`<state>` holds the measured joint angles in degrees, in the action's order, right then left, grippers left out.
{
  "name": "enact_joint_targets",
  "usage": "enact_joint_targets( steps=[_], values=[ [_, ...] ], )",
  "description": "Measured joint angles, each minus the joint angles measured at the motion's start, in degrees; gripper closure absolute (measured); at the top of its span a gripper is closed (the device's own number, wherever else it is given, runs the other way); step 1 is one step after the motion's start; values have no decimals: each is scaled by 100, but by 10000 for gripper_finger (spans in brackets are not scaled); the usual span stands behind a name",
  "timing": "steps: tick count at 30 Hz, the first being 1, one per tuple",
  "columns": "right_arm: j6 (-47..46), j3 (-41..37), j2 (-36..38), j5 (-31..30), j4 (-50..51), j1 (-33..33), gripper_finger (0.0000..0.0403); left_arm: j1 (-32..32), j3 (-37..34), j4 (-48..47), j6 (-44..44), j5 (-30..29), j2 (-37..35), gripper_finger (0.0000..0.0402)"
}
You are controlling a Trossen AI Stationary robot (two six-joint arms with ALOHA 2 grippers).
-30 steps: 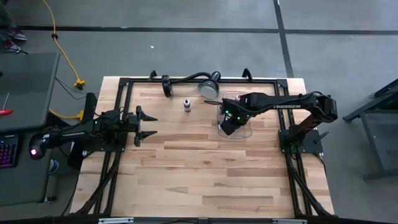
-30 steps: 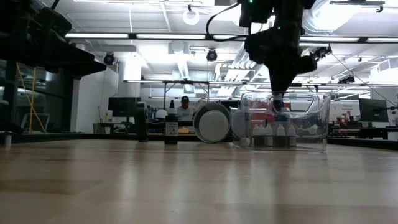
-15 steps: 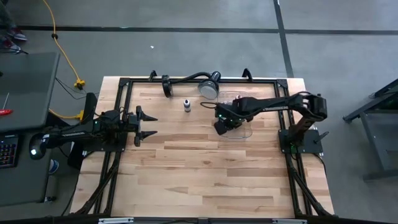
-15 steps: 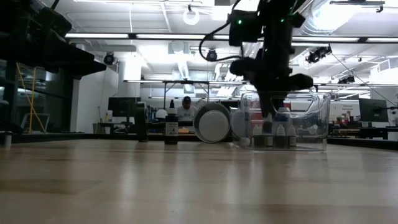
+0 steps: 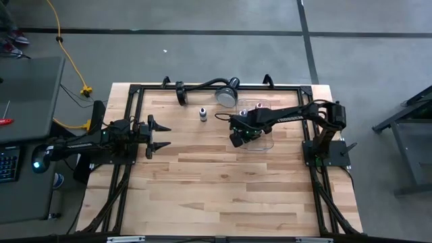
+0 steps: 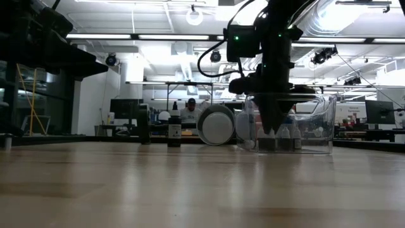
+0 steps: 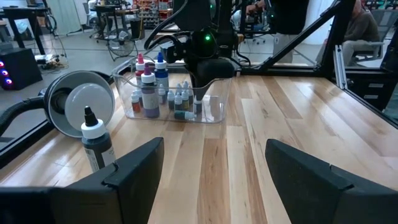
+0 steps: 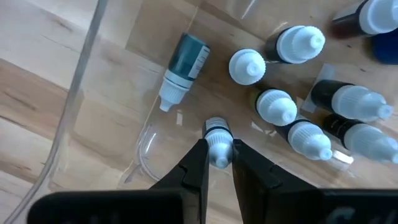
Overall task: Pick & Place food coloring
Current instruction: Put the small dark blue food coloring bottle into the transparent bin, then put the big black food coloring bottle into the transparent bin
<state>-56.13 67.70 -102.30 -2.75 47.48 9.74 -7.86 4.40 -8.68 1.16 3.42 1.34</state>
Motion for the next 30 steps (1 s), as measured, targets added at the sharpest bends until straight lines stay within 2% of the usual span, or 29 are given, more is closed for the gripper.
enact_joint_targets(
  steps=[17,30],
  values=[
    [91,-4,-2,-8,-20,2,330,0,0,0,0,-1,0,124],
    [242,106,-9,27,36,2,259,0,0,-1,-1,-2,0,124]
  ],
)
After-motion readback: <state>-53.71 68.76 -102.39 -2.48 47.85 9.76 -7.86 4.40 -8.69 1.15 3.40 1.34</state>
